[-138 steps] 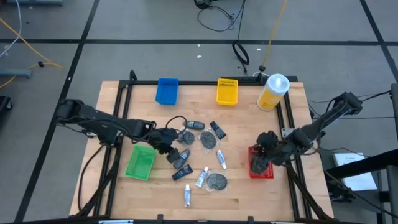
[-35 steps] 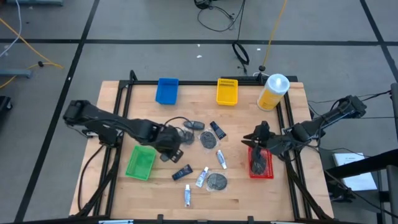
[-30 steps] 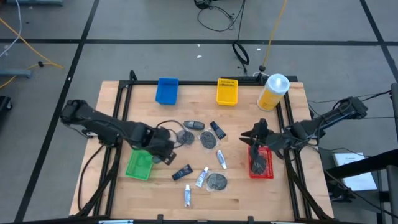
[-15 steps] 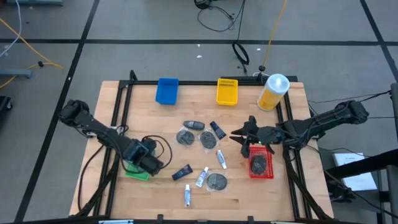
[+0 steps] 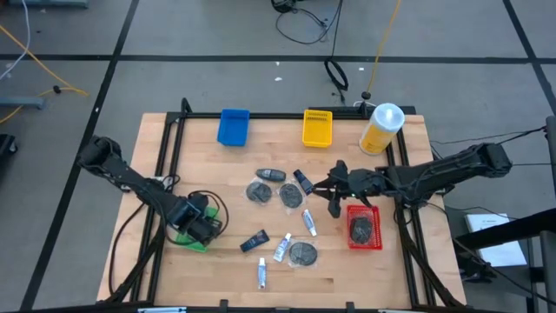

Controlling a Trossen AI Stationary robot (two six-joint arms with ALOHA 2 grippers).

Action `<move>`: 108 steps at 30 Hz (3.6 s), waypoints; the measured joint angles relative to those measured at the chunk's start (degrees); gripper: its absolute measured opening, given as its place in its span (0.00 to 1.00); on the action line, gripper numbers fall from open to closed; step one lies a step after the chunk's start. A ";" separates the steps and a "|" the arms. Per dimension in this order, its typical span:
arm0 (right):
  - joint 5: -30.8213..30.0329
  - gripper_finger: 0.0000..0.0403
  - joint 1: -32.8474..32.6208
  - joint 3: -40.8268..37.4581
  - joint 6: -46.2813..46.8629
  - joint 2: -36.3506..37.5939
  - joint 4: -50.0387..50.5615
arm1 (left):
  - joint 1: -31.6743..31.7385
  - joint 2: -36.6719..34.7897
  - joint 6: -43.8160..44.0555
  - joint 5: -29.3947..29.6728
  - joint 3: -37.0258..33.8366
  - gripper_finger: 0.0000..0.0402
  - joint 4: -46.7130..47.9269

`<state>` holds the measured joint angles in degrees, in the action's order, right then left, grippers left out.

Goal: Pick & Place Travel size toiletries
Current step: Put the deodorant into the green basket, then put the shaving cream into the yellow basket

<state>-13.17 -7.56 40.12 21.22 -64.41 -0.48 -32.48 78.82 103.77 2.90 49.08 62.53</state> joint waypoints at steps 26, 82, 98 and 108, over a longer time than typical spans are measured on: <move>5.90 0.38 5.78 1.17 -5.83 -7.86 -9.11 | 5.79 -0.03 -4.68 -2.08 0.09 0.73 1.45; 5.93 0.57 19.13 18.16 5.60 -23.68 17.01 | 15.12 -24.40 -22.18 22.61 0.20 0.71 -9.87; 5.77 0.61 16.08 12.54 6.13 -28.88 1.13 | 18.84 -24.40 -23.13 22.42 0.20 0.71 -9.94; 5.51 0.61 15.79 16.58 4.05 -34.08 5.41 | 19.29 -24.38 -24.16 20.48 0.17 0.71 -10.16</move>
<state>-7.66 8.23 56.70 25.27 -98.49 4.94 -13.19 54.43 79.61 23.39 49.25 52.37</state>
